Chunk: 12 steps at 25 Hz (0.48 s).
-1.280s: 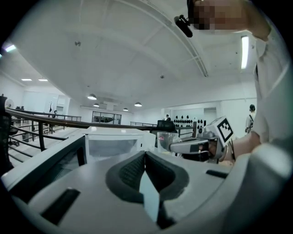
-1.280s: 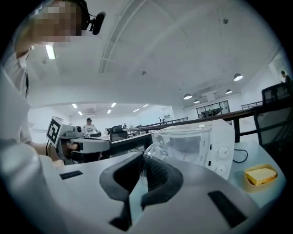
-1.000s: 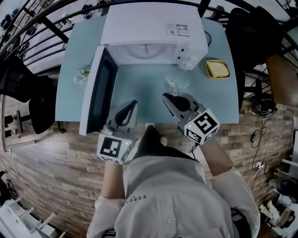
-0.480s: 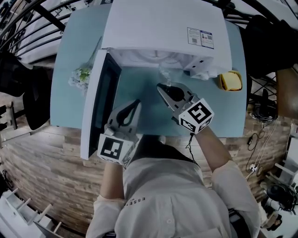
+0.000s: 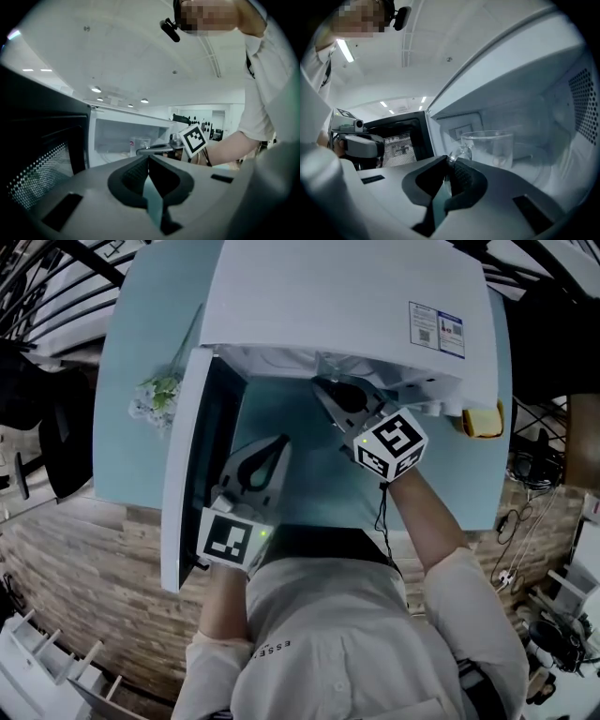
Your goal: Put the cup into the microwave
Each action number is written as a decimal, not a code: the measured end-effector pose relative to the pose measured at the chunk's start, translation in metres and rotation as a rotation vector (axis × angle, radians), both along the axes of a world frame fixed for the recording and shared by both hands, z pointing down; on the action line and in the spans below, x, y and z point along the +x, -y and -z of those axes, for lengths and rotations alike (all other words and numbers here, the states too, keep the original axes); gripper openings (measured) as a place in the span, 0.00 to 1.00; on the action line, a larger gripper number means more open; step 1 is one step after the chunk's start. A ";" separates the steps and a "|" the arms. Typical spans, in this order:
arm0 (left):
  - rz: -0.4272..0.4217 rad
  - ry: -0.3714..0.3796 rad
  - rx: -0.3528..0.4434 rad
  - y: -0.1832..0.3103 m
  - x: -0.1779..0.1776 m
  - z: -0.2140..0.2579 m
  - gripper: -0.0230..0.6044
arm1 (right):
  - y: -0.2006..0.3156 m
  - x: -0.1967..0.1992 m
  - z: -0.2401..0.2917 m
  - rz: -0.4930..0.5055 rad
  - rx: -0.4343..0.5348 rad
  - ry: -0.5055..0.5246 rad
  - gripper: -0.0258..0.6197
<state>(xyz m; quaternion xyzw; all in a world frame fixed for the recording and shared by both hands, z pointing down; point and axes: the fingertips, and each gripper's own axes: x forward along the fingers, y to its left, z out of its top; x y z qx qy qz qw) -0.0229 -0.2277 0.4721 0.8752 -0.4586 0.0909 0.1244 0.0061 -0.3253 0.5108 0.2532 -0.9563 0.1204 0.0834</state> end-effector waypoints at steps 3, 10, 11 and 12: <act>-0.006 0.014 0.015 0.007 0.002 -0.002 0.04 | 0.012 -0.003 -0.006 0.000 -0.003 0.003 0.07; -0.035 0.022 0.017 0.011 0.011 -0.003 0.04 | 0.029 -0.007 -0.014 0.014 0.018 -0.010 0.07; -0.037 0.022 0.015 0.012 0.012 -0.003 0.04 | 0.031 -0.007 -0.015 0.016 0.022 -0.017 0.07; -0.038 0.021 0.014 0.013 0.013 -0.003 0.04 | 0.033 -0.008 -0.016 0.017 0.026 -0.023 0.07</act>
